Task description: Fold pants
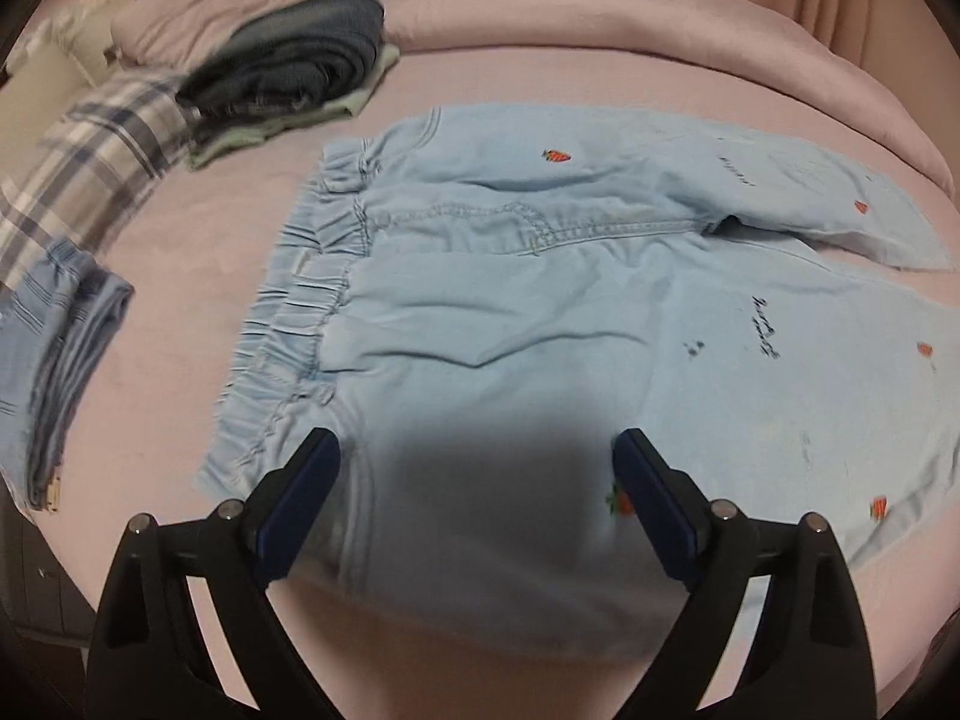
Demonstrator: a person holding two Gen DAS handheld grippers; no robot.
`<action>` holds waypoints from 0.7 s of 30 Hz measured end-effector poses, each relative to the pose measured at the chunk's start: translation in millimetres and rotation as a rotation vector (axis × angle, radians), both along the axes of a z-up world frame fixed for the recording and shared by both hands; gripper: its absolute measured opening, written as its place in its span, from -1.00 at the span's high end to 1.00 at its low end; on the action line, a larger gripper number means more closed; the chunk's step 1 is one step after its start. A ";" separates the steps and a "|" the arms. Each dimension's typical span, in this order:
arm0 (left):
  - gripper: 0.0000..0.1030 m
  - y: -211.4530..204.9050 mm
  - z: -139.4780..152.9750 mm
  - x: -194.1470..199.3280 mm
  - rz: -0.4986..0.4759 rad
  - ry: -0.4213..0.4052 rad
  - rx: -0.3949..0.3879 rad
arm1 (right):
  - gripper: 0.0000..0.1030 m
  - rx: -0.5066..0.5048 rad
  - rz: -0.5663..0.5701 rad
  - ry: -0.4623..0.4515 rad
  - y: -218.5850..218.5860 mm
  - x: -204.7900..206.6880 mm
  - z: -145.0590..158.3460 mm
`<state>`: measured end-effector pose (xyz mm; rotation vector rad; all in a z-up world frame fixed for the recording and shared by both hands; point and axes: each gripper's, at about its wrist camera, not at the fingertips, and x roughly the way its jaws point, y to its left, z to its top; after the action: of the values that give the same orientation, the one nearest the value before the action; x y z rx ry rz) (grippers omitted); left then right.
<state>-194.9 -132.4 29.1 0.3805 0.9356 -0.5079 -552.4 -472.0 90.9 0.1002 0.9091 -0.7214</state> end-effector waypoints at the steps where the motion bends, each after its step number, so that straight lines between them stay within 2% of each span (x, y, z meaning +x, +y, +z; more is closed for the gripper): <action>1: -0.85 0.8 -3.6 -3.0 -0.012 0.002 0.008 | 0.14 0.014 0.034 0.002 10.0 3.5 -5.2; 2: -0.88 0.7 -12.5 -3.5 -0.019 0.012 0.031 | 0.14 0.026 0.058 0.029 16.3 10.2 -14.8; 3: -0.90 1.7 -21.2 0.6 -0.021 0.027 0.043 | 0.14 0.053 0.067 0.098 18.6 19.7 -35.7; 4: -0.91 5.2 -25.1 1.3 -0.015 0.036 0.020 | 0.14 0.065 0.061 0.127 17.4 25.6 -46.5; 5: -0.91 8.5 -23.9 2.0 -0.007 0.043 -0.002 | 0.11 0.052 0.051 0.098 21.9 24.1 -46.2; 9: -0.87 16.8 -7.4 0.7 -0.016 0.068 -0.041 | 0.09 0.119 -0.015 0.070 24.7 21.6 -28.2; 10: -0.87 19.6 -2.5 0.0 -0.021 0.064 -0.062 | 0.09 0.115 0.007 0.053 18.5 29.5 -21.4; 14: -0.87 22.3 10.3 10.1 0.007 0.025 -0.093 | -0.06 0.128 0.115 0.000 46.9 54.6 -12.7; 21: -0.87 10.3 18.8 63.5 0.034 -0.013 -0.108 | -0.06 0.222 0.391 -0.046 88.5 156.0 -6.7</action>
<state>-131.4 -122.2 48.0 0.2699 0.8969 -0.5223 -396.3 -383.4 84.3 0.1299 0.9277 -0.2534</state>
